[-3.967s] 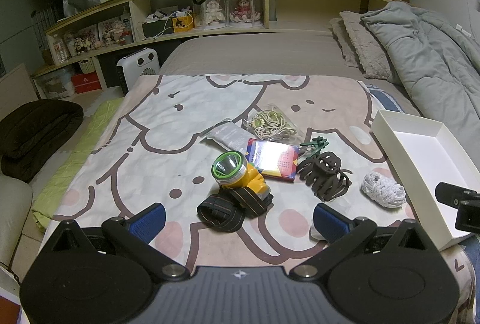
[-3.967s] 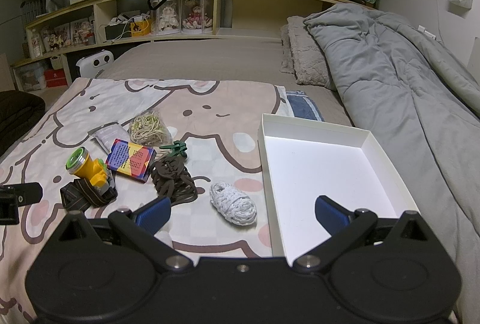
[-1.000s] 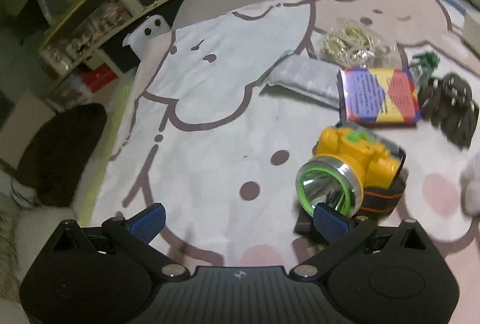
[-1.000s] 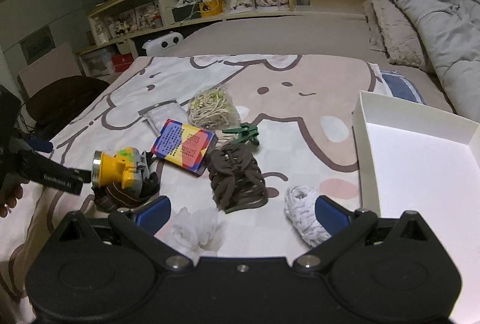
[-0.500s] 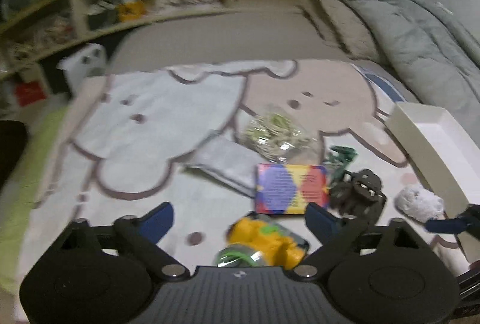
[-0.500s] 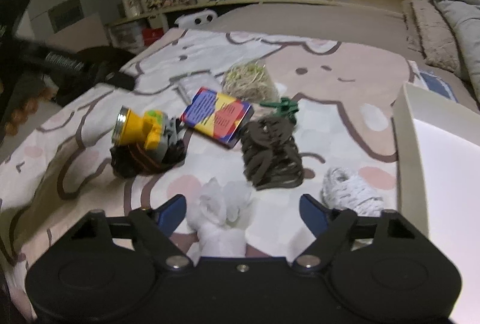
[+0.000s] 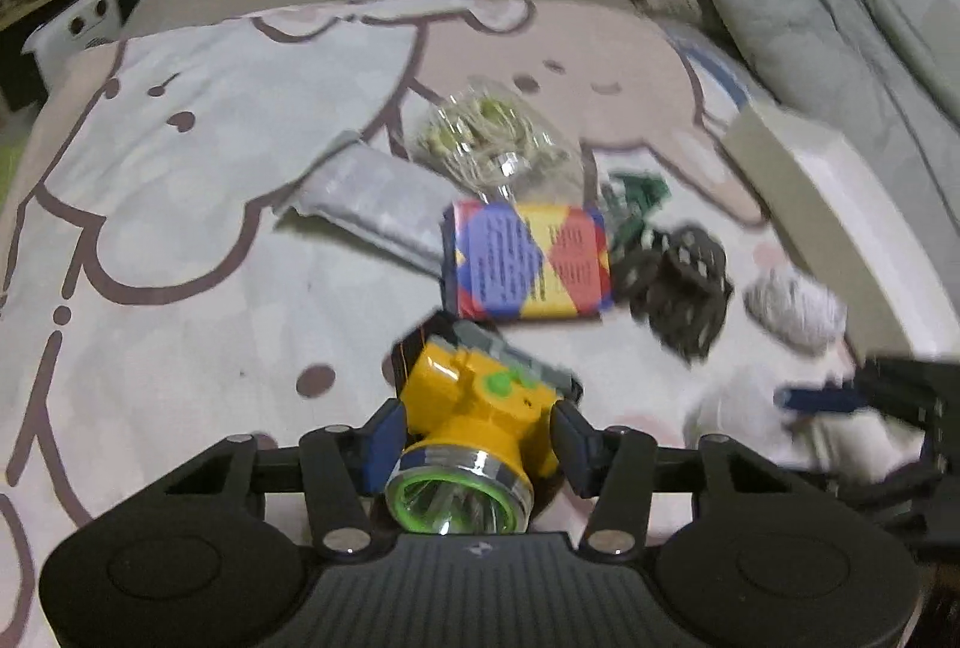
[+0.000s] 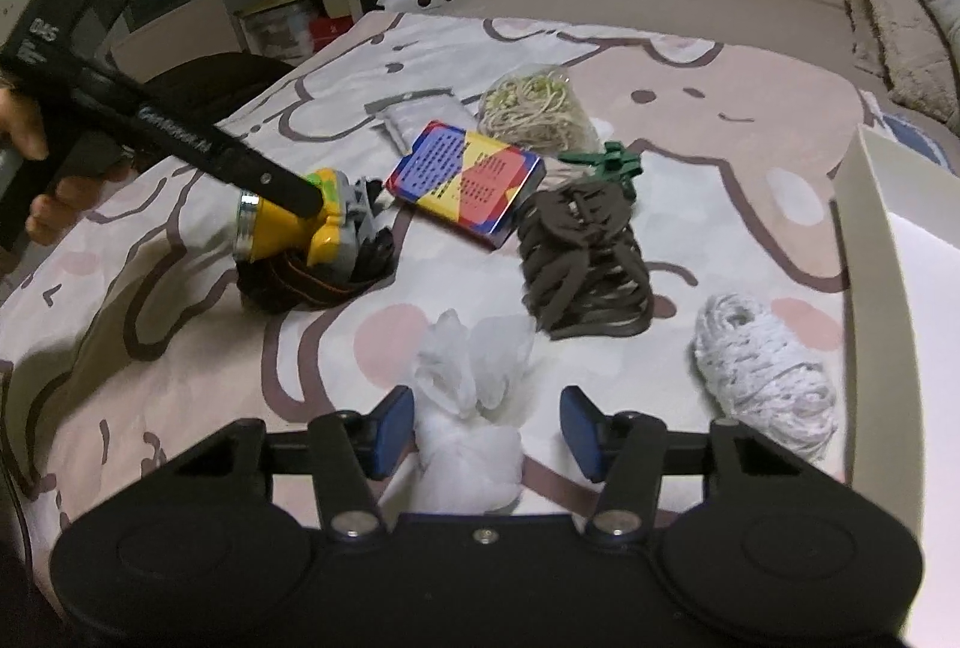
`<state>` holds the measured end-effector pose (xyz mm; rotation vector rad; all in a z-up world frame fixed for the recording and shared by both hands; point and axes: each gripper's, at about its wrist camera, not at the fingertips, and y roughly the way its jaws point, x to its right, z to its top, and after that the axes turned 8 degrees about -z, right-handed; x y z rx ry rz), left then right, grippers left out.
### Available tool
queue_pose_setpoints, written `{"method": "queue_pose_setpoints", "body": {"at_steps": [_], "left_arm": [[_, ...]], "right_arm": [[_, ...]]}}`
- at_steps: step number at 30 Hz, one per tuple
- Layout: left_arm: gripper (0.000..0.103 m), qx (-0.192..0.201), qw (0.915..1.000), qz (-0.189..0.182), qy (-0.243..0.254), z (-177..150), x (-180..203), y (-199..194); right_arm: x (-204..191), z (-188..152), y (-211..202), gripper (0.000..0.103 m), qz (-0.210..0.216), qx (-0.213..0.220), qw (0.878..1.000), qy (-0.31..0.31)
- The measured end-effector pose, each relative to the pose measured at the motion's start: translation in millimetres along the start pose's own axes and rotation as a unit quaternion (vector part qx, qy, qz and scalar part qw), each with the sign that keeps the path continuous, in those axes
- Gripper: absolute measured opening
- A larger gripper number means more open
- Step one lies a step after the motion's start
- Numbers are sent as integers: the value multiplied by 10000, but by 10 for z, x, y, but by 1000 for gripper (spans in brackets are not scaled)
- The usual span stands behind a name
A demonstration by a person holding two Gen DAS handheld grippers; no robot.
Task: Organize objects
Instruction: 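Grasp the yellow headlamp with the left tool while the right tool grasps the white tissue, then carry the headlamp and tissue into the white tray and release both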
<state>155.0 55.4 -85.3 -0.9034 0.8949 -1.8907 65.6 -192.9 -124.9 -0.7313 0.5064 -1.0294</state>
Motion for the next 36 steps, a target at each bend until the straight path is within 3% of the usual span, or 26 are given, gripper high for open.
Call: {"method": "queue_pose_setpoints", "body": {"at_steps": [4, 13, 20, 24, 30, 36], "left_arm": [[48, -344, 9987, 224, 288, -90, 60, 44], [48, -799, 9914, 761, 701, -120, 188, 232], [47, -908, 9893, 902, 706, -158, 217, 393], [45, -609, 9933, 859, 484, -161, 225, 341], [45, -113, 9943, 1012, 315, -149, 330, 239], [45, 506, 9928, 1082, 117, -57, 451, -2]], "right_arm": [[-38, -13, 32, 55, 55, -56, 10000, -59], [-143, 18, 154, 52, 77, -322, 9991, -256], [-251, 13, 266, 37, -10, -633, 9962, -592], [-199, 64, 215, 31, -103, -634, 9972, -377], [-5, 231, -21, 30, -352, 21, 9992, 205], [117, 316, -187, 30, -503, 411, 9969, 443]]}}
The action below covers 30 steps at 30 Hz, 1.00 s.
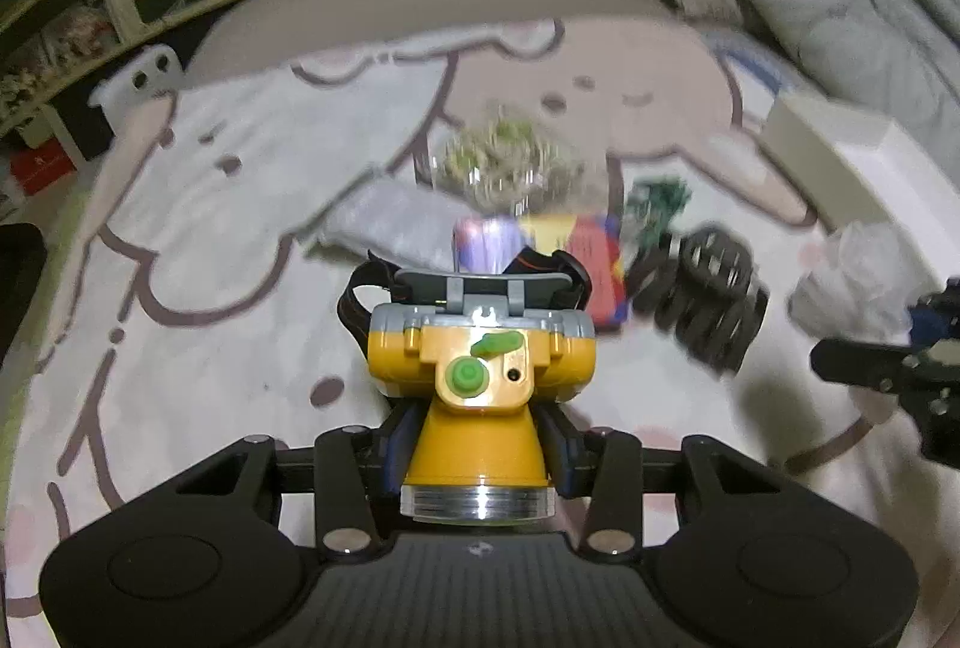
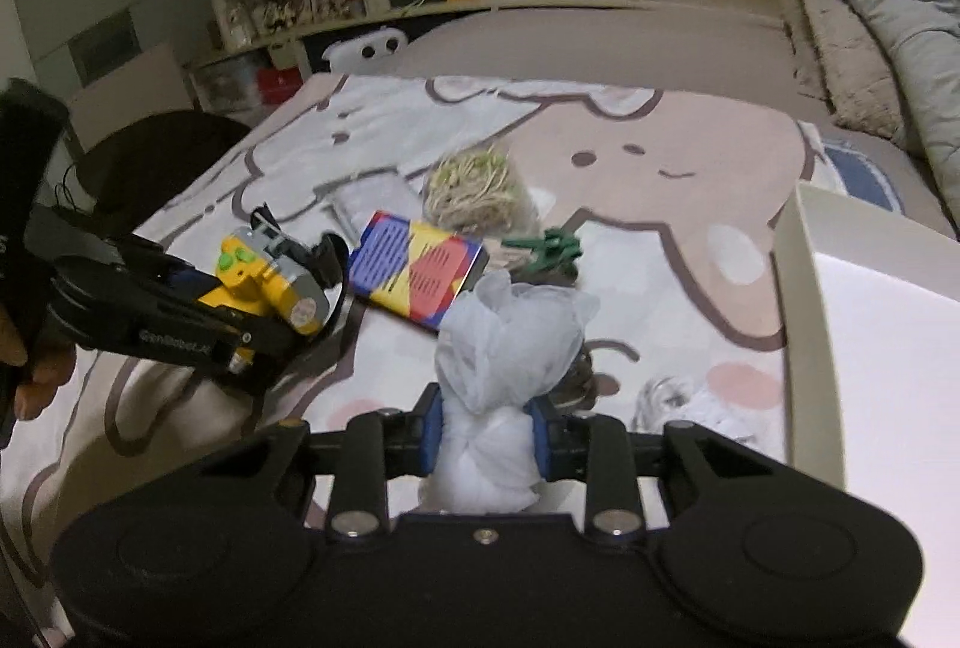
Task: Organize objects
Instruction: 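Carry the headlamp and tissue into the white tray and release both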
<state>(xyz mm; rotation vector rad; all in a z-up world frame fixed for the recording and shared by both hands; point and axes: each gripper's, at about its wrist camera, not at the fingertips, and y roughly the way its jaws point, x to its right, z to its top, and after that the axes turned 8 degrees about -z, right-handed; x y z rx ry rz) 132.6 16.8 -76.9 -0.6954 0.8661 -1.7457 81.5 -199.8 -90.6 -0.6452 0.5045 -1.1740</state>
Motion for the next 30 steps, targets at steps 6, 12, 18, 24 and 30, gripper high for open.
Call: {"method": "queue_pose_setpoints", "body": {"at_steps": [6, 12, 18, 24, 30], "left_arm": [[45, 575, 9983, 14, -98, 97, 139, -314], [45, 1086, 9940, -72, -142, 181, 261, -614], [45, 1469, 9890, -146, -84, 339, 420, -813], [45, 1656, 9860, -190, 96, 565, 631, -904], [45, 1750, 9832, -385, 333, 862, 996, -831]], "right_arm": [[66, 73, -102, 30, -152, 280, 9994, 157], [172, 259, -321, 30, -298, 627, 9965, 471], [377, 533, -578, 30, -750, 1037, 9880, 868], [668, 765, -690, 30, -1321, 1285, 9742, 1306], [1113, 927, -767, 30, -1799, 1469, 9528, 1957]]}}
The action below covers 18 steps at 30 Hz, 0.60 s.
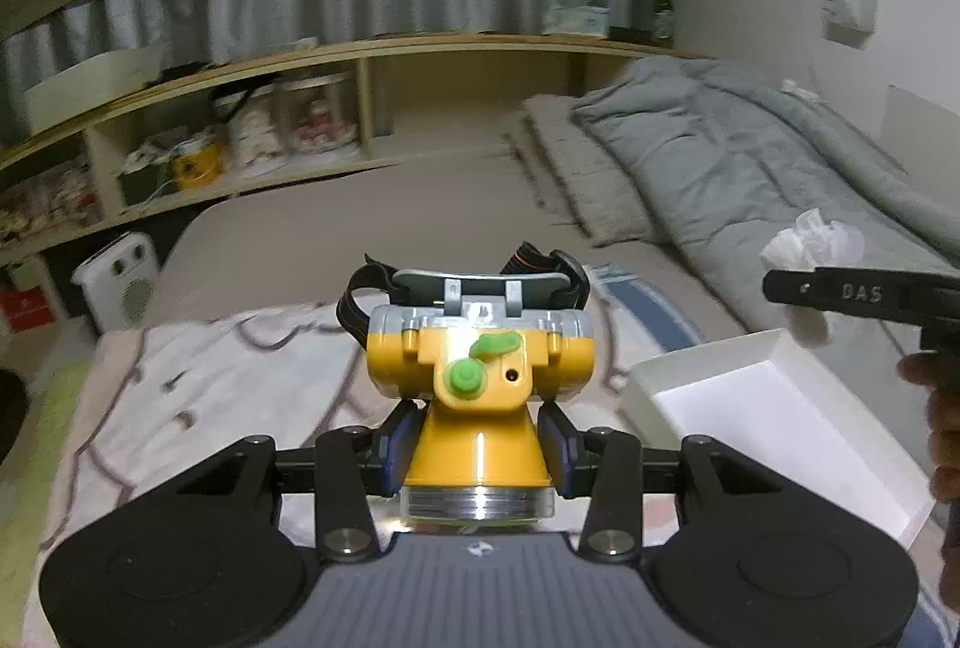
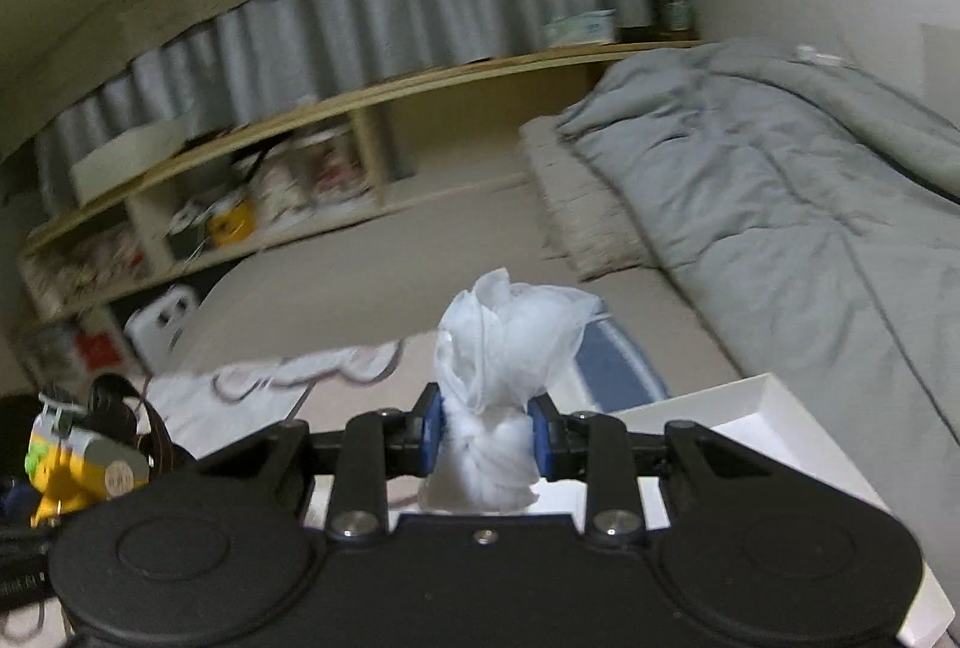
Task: Organize objects
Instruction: 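Carry the headlamp and tissue into the white tray and release both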
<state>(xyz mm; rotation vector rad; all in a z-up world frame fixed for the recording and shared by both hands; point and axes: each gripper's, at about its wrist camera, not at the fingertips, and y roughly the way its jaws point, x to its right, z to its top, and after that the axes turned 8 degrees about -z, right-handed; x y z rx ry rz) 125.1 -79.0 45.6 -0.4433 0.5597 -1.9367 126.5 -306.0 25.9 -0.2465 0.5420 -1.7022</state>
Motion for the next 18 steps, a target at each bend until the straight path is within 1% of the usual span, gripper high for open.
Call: {"method": "queue_pose_setpoints", "body": {"at_steps": [2, 4, 7, 10, 13, 18], "left_arm": [[45, 4, 9999, -145, 30, 75, 132, 110], [45, -10, 9996, -261, 56, 124, 273, 229], [45, -63, 9989, -468, 59, 166, 519, 455], [45, -137, 9974, -701, -22, 157, 771, 691], [45, -181, 9964, -807, -185, 97, 988, 915], [45, -425, 9930, -1068, -264, -24, 1352, 1313]], "right_arm": [[132, -2, 33, 30, -91, 26, 9999, 70], [304, -22, 102, 30, -295, -17, 9995, 132], [578, -70, 259, 30, -668, -174, 9973, 233], [792, -139, 403, 30, -894, -378, 9949, 288], [948, -184, 525, 30, -1012, -557, 9930, 263], [1194, -225, 639, 31, -1110, -731, 9910, 175]]}}
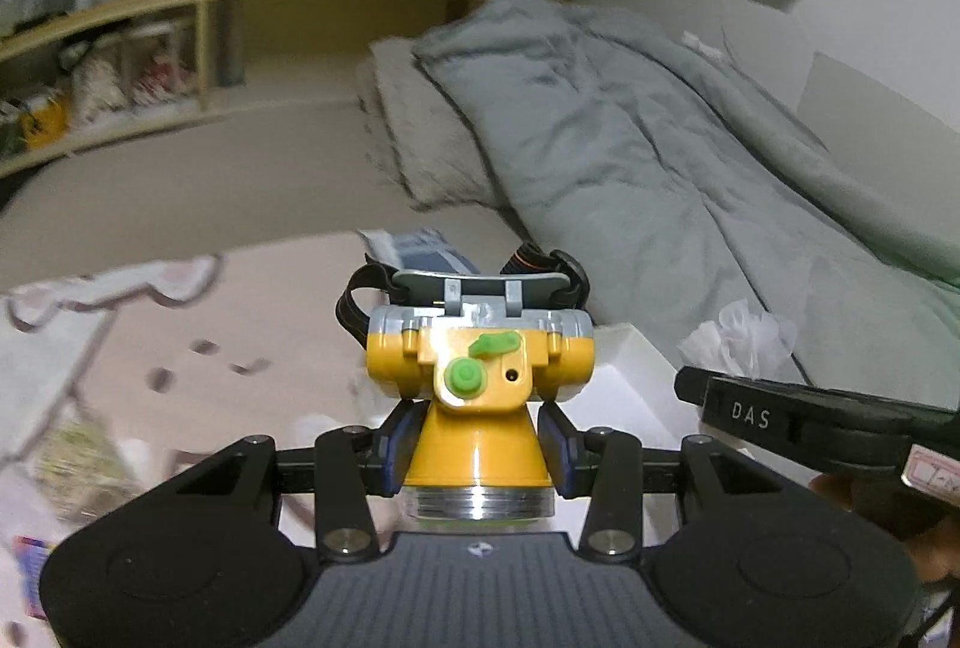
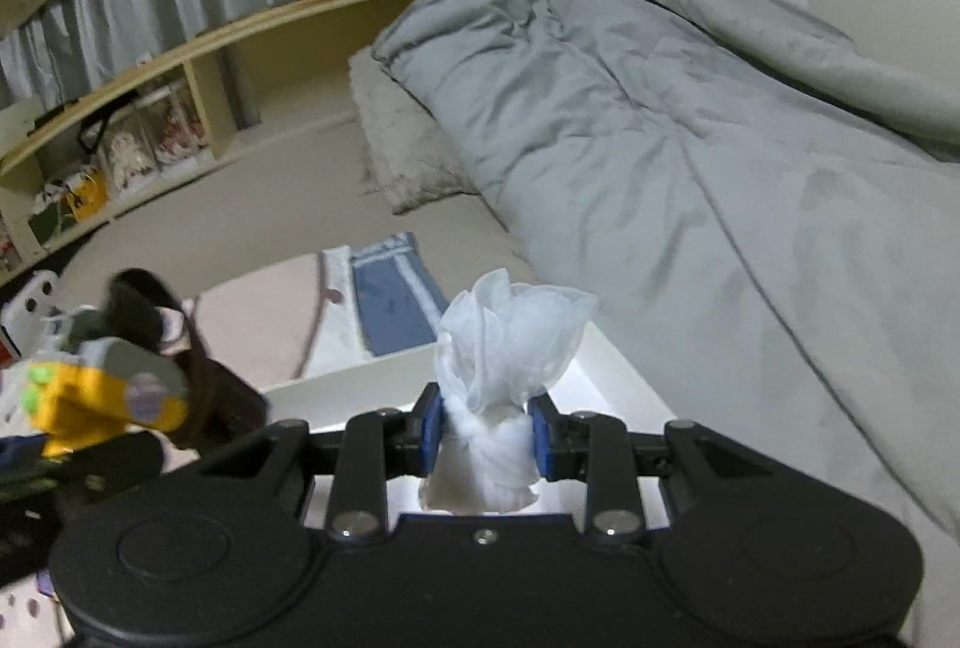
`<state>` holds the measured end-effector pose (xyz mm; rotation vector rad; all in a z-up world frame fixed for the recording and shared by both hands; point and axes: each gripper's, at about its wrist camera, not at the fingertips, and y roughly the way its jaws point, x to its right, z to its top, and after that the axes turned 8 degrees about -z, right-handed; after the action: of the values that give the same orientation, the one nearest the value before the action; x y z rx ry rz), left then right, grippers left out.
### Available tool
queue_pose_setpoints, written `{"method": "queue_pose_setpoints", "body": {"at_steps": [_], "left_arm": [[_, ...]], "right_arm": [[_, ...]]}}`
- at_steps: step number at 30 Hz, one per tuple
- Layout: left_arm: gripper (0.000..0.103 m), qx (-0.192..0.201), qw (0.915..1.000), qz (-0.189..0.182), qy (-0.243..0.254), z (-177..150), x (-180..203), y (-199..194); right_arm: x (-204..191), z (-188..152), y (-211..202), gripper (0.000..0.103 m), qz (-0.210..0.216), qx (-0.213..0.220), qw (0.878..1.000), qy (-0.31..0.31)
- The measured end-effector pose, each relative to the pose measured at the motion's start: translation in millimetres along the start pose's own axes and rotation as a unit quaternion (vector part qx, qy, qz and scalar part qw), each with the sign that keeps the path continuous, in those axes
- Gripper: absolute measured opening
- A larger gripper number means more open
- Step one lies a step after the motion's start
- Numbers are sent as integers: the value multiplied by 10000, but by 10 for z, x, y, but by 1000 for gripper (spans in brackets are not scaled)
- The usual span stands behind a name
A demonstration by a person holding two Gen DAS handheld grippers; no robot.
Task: Organize objects
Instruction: 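Carry the headlamp and tissue into the white tray and release both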
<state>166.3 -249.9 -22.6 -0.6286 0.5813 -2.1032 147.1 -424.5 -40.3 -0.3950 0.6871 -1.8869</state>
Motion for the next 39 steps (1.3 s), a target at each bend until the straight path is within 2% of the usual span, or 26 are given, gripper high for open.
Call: {"method": "queue_pose_setpoints", "body": {"at_steps": [4, 11, 18, 21, 22, 23, 24, 26, 39], "left_arm": [[45, -259, 9993, -108, -231, -81, 104, 343], [45, -765, 9958, -89, -496, -224, 136, 848], [45, -780, 9952, 71, -579, -247, 59, 1059], [45, -807, 9952, 84, -552, -223, 52, 1148], [45, -830, 9951, 76, -538, -219, 44, 1162], [52, -821, 9953, 74, -504, -208, 40, 1159], [66, -797, 9957, 117, -456, -194, 45, 1145], [73, -701, 9968, 210, -332, -166, 55, 1081], [73, -844, 9961, 124, -229, -152, 40, 832]], "right_arm": [[210, -16, 117, 30, -166, -219, 9995, 148], [378, -96, 385, 30, -161, -646, 9975, 240], [391, -177, 618, 32, -112, -760, 9953, 593], [394, -199, 669, 40, -106, -795, 9939, 760], [400, -200, 675, 48, -134, -822, 9933, 798], [407, -199, 679, 55, -172, -866, 9927, 822], [418, -195, 679, 57, -209, -888, 9922, 847], [459, -188, 666, 57, -242, -915, 9918, 864], [511, -147, 489, 59, -311, -921, 9915, 865]]}}
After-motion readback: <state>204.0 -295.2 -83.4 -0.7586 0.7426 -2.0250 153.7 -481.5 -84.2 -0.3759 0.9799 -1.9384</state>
